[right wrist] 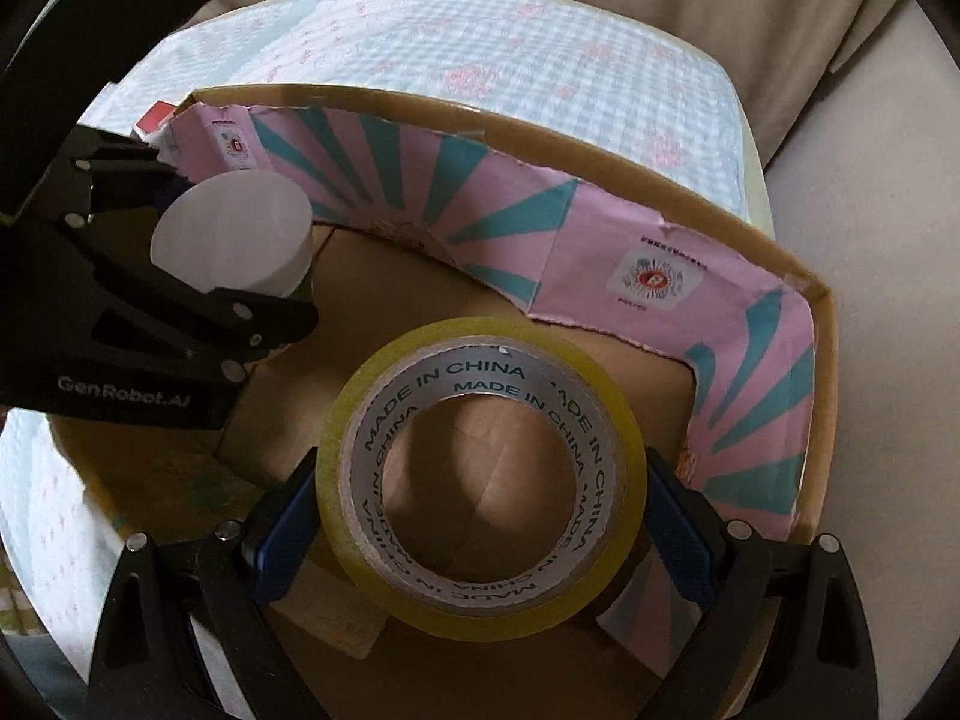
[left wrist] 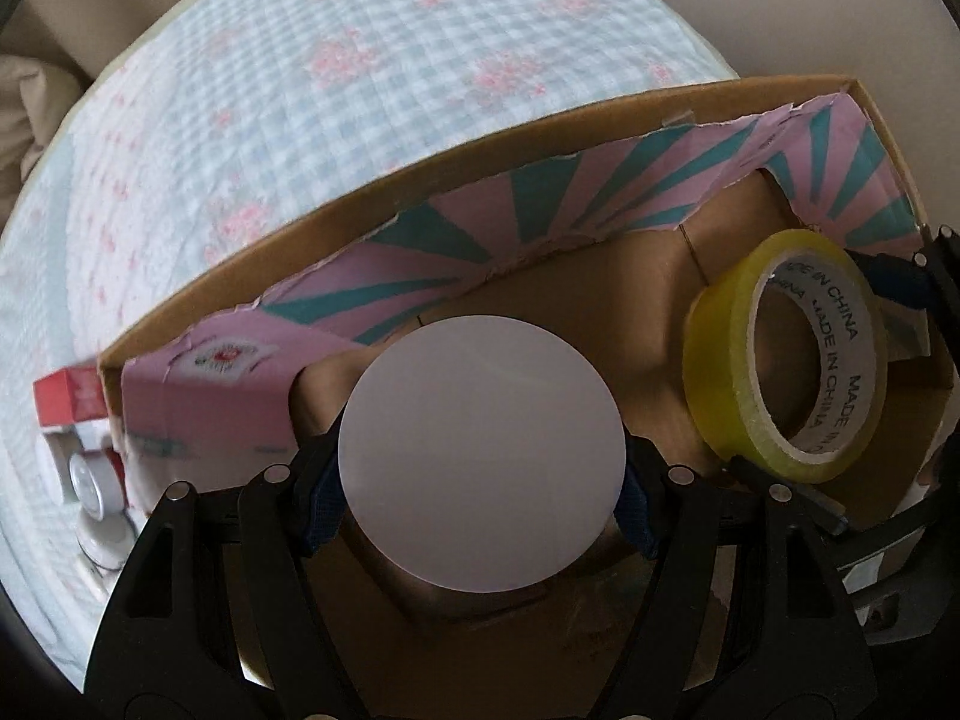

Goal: Organize rigid objects
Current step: 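Lower the jar into the box with the left tool while the right tool lowers the tape, then open both tools and lift them away from the cardboard box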

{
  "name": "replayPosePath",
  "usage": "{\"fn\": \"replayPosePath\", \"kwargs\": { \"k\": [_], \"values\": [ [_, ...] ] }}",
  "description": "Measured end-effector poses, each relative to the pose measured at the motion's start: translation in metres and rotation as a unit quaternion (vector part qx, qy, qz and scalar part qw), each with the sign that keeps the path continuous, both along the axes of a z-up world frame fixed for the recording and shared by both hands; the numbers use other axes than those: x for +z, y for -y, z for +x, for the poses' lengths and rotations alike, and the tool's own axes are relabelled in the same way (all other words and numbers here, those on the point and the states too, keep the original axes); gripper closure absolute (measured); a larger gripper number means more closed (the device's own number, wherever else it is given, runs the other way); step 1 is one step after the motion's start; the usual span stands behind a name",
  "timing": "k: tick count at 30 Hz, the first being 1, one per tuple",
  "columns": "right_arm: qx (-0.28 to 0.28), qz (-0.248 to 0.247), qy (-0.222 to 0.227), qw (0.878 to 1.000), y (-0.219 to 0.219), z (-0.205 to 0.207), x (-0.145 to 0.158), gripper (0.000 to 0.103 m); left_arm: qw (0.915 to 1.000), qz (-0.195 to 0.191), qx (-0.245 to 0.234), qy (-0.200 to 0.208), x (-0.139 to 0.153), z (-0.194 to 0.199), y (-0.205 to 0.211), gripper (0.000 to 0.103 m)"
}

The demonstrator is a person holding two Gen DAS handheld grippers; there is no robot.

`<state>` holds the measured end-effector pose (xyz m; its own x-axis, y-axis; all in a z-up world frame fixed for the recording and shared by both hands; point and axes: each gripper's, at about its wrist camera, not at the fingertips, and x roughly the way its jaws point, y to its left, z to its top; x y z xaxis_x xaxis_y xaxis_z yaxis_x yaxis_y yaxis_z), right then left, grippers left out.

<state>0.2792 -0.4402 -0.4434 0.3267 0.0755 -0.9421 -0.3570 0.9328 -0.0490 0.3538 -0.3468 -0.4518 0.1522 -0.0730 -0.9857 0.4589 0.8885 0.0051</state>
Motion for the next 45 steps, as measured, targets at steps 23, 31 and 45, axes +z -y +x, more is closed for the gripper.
{"fn": "replayPosePath", "kwargs": {
  "k": [23,31,45],
  "values": [
    [-0.022,0.005,0.022,1.0,0.018,-0.02,0.041,0.0,0.9981,-0.016,-0.005,0.059,0.058,-0.011,-0.011,0.0],
    [-0.032,-0.006,0.051,0.998,0.005,-0.04,0.081,0.0,0.9959,-0.027,-0.008,0.086,0.102,-0.034,-0.023,0.0],
    [-0.014,-0.032,0.132,0.991,-0.044,-0.083,0.205,0.0,0.9797,-0.053,0.002,0.193,0.243,-0.116,-0.088,0.0]
  ]
}}
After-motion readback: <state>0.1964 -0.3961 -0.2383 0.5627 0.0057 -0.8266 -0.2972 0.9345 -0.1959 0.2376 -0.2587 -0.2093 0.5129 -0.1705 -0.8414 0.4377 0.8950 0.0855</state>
